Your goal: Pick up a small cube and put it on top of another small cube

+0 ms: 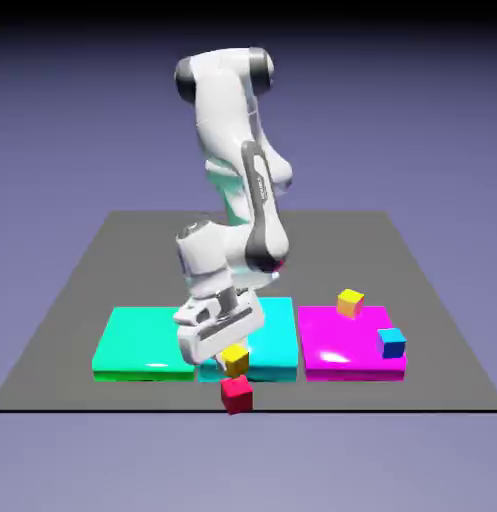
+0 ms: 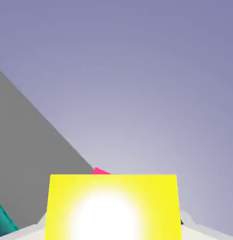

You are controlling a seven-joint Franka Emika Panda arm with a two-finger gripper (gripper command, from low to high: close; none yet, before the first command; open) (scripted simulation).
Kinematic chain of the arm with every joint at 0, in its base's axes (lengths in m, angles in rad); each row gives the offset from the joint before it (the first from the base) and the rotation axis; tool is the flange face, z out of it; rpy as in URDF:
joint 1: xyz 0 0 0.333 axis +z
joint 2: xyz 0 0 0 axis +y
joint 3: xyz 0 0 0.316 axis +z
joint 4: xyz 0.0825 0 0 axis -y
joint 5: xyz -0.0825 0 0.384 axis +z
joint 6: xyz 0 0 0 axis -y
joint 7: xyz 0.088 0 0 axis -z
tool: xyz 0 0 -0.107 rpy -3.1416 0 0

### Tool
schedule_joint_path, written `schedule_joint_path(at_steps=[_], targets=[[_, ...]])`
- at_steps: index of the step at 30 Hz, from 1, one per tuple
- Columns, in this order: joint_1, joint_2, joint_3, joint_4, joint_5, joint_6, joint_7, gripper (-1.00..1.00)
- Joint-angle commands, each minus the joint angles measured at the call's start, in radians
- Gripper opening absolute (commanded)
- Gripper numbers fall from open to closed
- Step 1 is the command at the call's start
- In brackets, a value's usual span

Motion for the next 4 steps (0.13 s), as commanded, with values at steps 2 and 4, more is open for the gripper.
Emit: schedule_joint_path(at_steps=[2,4], targets=[[0.001,0.004,0.0,0.001,0.0,0.004,-0.001,1.0],[-0.005,-0.033,-0.001,-0.01,-0.002,-0.023,0.006,1.0]])
